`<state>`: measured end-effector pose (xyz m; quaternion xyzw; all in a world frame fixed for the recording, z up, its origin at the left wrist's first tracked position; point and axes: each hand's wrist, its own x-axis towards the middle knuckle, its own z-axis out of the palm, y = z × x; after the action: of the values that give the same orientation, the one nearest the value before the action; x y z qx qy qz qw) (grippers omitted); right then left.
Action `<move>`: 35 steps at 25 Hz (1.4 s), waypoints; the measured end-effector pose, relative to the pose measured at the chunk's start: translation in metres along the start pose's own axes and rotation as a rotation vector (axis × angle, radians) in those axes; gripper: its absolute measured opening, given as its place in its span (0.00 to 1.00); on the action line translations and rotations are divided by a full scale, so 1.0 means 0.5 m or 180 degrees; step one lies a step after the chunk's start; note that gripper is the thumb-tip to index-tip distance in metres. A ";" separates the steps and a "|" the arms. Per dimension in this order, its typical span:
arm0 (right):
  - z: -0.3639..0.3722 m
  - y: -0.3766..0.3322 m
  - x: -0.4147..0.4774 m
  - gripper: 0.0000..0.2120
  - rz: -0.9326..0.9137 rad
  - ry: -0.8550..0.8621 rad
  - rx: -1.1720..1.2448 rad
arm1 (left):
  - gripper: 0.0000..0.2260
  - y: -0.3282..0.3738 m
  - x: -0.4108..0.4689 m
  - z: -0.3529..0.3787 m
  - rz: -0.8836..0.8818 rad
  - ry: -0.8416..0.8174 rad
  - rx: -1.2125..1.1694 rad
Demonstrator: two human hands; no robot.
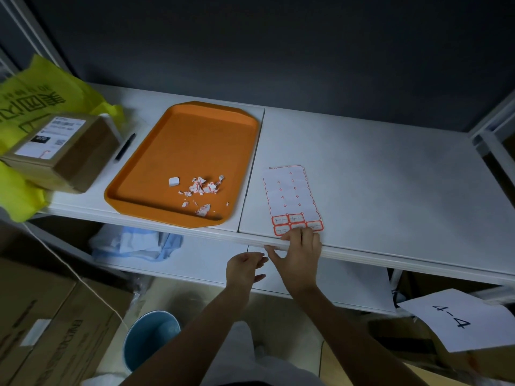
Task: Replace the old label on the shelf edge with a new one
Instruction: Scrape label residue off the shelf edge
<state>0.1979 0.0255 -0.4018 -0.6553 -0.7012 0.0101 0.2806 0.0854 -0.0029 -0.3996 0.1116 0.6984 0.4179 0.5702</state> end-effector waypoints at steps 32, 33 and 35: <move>0.021 -0.045 -0.030 0.21 0.0634 0.0202 0.0051 | 0.11 0.015 -0.039 -0.016 -0.0070 -0.0675 -0.0237; 0.022 -0.047 -0.029 0.21 0.0648 0.0198 0.0073 | 0.11 0.014 -0.039 -0.018 -0.0072 -0.0702 -0.0223; 0.026 -0.048 -0.029 0.22 0.0648 0.0192 0.0109 | 0.11 0.011 -0.039 -0.021 -0.0074 -0.0751 -0.0198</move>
<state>0.1704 0.0134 -0.4090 -0.7182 -0.6220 0.0307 0.3103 0.0807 -0.0164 -0.3821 0.1342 0.6145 0.4166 0.6564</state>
